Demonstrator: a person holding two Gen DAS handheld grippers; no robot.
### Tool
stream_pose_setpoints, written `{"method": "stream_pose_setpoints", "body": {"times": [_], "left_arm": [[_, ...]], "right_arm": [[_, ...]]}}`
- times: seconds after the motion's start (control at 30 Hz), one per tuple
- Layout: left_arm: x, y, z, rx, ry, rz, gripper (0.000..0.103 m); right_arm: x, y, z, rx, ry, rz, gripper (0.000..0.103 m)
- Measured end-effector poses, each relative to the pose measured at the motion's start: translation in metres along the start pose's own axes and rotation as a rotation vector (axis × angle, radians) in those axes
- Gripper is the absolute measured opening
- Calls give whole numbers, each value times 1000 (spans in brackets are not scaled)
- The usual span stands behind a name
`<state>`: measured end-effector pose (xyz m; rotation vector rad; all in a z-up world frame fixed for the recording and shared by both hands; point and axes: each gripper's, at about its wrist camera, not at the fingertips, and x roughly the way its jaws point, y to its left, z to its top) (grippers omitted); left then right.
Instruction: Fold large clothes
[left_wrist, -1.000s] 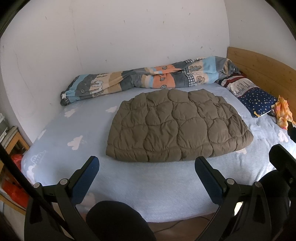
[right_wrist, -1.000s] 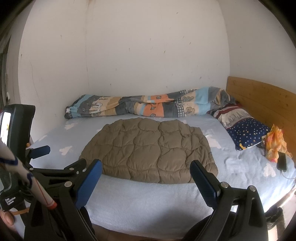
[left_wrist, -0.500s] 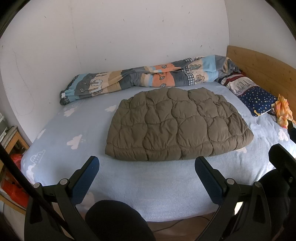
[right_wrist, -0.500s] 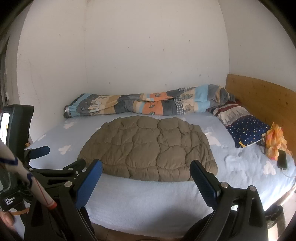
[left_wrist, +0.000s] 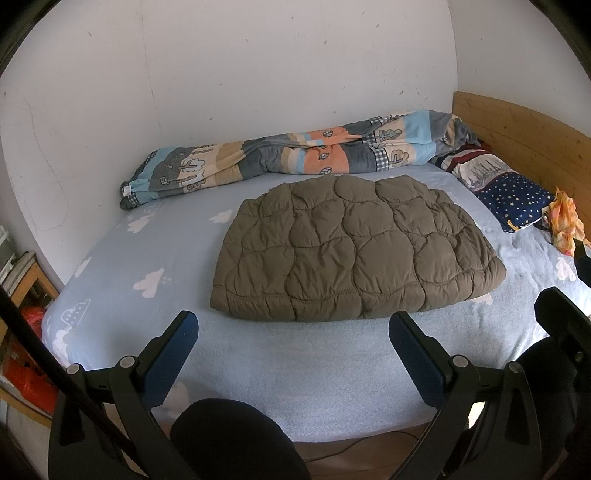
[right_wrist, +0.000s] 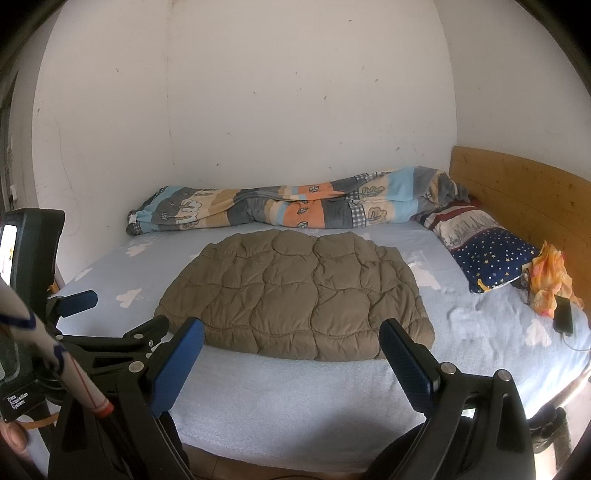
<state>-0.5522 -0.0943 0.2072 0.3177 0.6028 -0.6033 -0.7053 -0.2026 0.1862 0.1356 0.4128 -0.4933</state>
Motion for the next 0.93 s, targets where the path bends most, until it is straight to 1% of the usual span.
{"method": "stream_pose_setpoints", "body": {"times": [0.7,0.8,0.87,0.93], "left_arm": [[-1,0,0,0,-4,2,103],[-5,1,-1,-1,-24,7,103],[-8,1,0,4,-42,29,103],[-10,2,1,7,-44,24,103]], "right_arm": [[-1,-3,-1,0,1,2,98],[0,-3,0,0,2,5,98],[-1,-4,-1,1,1,7,98],[0,-3,-2,2,0,5,98]]}}
